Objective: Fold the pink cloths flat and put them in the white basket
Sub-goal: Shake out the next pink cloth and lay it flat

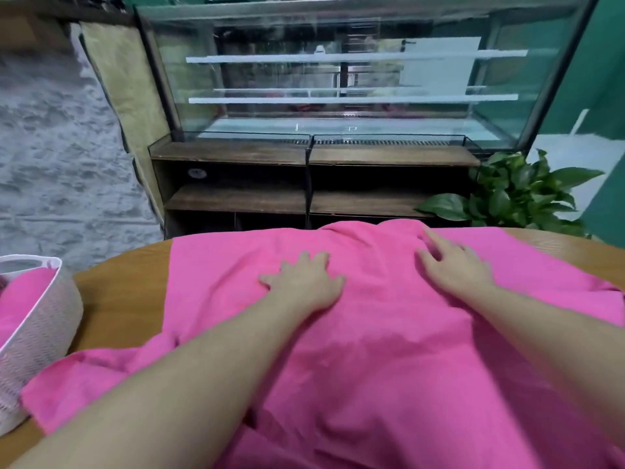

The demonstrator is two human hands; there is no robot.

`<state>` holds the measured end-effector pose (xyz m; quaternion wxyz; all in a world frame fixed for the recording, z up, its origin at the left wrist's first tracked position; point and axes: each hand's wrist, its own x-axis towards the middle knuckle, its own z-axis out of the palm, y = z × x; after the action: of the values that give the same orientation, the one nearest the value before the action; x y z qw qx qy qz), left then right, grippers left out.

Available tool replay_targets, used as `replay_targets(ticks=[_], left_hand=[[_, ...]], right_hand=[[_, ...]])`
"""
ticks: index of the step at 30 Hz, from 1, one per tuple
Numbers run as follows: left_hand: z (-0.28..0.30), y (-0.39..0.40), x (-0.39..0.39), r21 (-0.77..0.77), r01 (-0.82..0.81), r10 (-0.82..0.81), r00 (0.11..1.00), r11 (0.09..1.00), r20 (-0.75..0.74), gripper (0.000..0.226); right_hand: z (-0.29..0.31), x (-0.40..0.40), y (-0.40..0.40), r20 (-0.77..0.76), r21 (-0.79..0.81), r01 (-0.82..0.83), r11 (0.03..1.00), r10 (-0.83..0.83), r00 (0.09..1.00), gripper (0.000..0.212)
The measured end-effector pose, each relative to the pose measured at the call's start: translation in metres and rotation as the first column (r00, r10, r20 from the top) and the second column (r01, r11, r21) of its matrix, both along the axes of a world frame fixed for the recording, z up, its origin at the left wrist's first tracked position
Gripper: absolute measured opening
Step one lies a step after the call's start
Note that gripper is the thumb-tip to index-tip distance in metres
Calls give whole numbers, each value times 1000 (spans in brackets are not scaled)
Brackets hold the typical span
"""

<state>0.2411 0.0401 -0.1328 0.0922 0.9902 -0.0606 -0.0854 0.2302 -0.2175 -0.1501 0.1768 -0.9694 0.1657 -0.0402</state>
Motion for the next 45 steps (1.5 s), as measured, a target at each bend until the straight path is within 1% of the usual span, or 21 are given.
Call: replay_targets(ticks=[1,3,7,10,12,13,15,17,19,24,27,29,30,32,34,36,37,38,40,42,45], left_hand=[[-4,-7,-2,23,-27,28,998,999,-49,64],[-14,-6,-4,85,-42,49,995,995,-83,70],[-25,19,1,131,-19,27,998,991,-63,75],[-25,39,7,152,26,-21,999,988,-38,73],[-27,52,10,168,61,-62,998,984,0,71],[-28,58,11,177,77,-79,997,981,9,71],[-28,64,16,192,98,-103,995,976,13,70],[-26,68,20,205,117,-123,992,972,15,70],[-26,70,26,217,125,-130,992,968,8,71],[-27,78,51,220,102,-105,995,970,-1,69],[-29,78,59,188,84,-85,996,979,2,67],[-30,76,55,174,98,-113,991,980,76,64],[-30,74,51,166,119,-145,977,979,155,60],[-25,72,36,133,183,-216,927,974,307,48],[-19,69,16,84,253,-265,884,964,385,34],[-13,67,-8,63,291,-290,863,955,414,29],[-10,67,-21,48,302,-294,861,952,415,31],[-7,68,-33,28,317,-299,856,948,422,37],[-1,71,-60,-16,353,-307,836,936,454,44],[2,77,-86,-35,380,-319,819,924,477,40],[3,85,-121,-91,407,-320,820,909,474,38]], right_hand=[[-4,-7,-7,-87,-53,17,998,-22,996,54],[-9,-18,-12,-217,-134,22,991,-51,975,63],[-9,-32,13,-291,-169,-25,985,-26,956,72],[-12,-37,30,-273,-249,-186,950,115,955,73],[-9,-33,30,-169,-277,-264,924,224,960,75],[-7,-28,26,-105,-255,-278,926,259,960,77],[-3,-15,9,-40,-139,-249,958,246,968,80],[-4,-3,-15,-118,-75,-168,983,159,980,75],[-10,4,-32,-223,-139,-110,984,77,972,68],[-12,18,-43,-222,-166,31,986,-68,973,64],[-13,26,-47,-249,-166,65,984,-106,963,65],[-15,25,-49,-272,-144,56,988,-94,958,66],[-15,24,-50,-257,-117,50,992,-79,963,68],[-15,18,-46,-132,-32,41,999,-45,990,69],[-12,5,-33,139,51,-17,999,10,990,63],[-6,-11,-12,430,80,-154,985,106,897,58],[-1,-21,0,531,90,-229,969,148,835,52],[3,-33,14,591,86,-304,949,197,782,43],[13,-61,41,611,73,-468,881,332,718,28],[20,-94,64,500,107,-622,776,499,708,17],[24,-140,89,288,156,-736,658,683,671,25]])
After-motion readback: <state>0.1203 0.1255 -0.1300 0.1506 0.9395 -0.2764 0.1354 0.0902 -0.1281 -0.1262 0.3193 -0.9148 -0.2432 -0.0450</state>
